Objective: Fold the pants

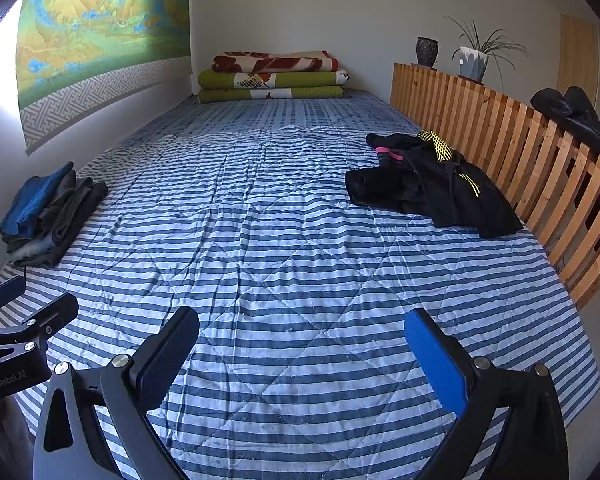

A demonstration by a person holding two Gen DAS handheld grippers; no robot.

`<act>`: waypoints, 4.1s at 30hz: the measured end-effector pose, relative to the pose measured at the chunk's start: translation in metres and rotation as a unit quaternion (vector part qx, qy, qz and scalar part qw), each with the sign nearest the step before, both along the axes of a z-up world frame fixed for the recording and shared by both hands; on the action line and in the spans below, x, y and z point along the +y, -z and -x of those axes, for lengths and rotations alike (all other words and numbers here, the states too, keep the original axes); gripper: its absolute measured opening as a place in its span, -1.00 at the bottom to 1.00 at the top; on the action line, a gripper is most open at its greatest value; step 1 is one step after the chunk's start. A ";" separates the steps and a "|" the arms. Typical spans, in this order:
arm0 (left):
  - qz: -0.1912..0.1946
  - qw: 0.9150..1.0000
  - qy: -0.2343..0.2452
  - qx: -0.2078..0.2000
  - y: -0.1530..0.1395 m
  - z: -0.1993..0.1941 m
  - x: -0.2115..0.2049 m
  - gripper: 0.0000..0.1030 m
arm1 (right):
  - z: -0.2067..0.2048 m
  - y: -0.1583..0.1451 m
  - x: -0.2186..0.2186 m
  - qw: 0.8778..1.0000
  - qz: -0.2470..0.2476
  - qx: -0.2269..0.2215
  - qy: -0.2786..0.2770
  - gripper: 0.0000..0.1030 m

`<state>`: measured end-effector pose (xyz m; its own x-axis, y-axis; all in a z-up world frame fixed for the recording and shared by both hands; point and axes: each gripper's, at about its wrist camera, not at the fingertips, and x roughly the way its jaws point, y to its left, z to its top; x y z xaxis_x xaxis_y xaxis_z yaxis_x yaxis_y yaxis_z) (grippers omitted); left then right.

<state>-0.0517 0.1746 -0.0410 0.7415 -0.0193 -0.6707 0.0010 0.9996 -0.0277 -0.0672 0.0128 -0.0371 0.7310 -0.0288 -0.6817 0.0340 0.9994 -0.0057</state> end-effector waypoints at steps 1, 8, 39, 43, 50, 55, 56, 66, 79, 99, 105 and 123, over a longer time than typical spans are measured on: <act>0.000 1.000 0.000 -0.001 0.000 0.000 0.000 1.00 | 0.000 0.000 0.000 1.000 0.000 0.000 0.000 0.96; -0.001 1.000 0.000 0.000 0.000 -0.001 0.001 1.00 | -0.001 0.000 0.001 1.000 -0.001 0.002 -0.002 0.96; -0.007 1.000 0.000 -0.001 0.000 -0.005 -0.004 1.00 | -0.003 0.004 0.002 1.000 -0.005 0.008 0.001 0.96; -0.007 1.000 0.001 -0.001 0.001 -0.006 -0.004 1.00 | -0.003 0.004 0.002 1.000 -0.004 0.008 0.001 0.96; -0.006 1.000 0.004 -0.001 0.002 -0.008 -0.006 1.00 | -0.007 0.005 0.002 1.000 -0.004 0.010 0.003 0.96; -0.005 1.000 0.004 -0.003 0.000 -0.010 -0.007 1.00 | -0.007 0.005 0.000 1.000 -0.004 0.010 0.004 0.96; -0.006 1.000 0.004 -0.003 0.001 -0.010 -0.008 1.00 | -0.007 0.005 -0.001 1.000 -0.005 0.010 0.005 0.96; 0.001 1.000 0.012 0.017 0.021 -0.028 -0.014 1.00 | -0.017 0.017 -0.011 1.000 -0.007 0.022 0.011 0.96; 0.009 0.999 0.014 0.028 0.039 -0.052 -0.016 1.00 | -0.045 0.044 -0.044 0.998 -0.008 0.040 0.044 0.96; 0.021 0.998 0.048 0.029 0.045 -0.085 -0.048 1.00 | -0.102 0.022 -0.128 0.995 0.013 0.031 0.092 0.70; 0.013 0.998 0.045 0.043 0.057 -0.092 -0.050 1.00 | -0.152 0.011 -0.173 0.993 0.010 0.039 0.115 0.30; 0.032 0.994 0.045 0.091 0.094 -0.121 -0.035 1.00 | -0.325 0.078 -0.290 0.968 0.001 0.118 0.221 -0.11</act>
<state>0.0695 0.1391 -0.1352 0.6013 -0.1270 -0.7889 0.0791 0.9919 -0.0994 0.2580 -0.2776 -0.1156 0.4709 -0.3049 -0.8278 0.4558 0.8875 -0.0676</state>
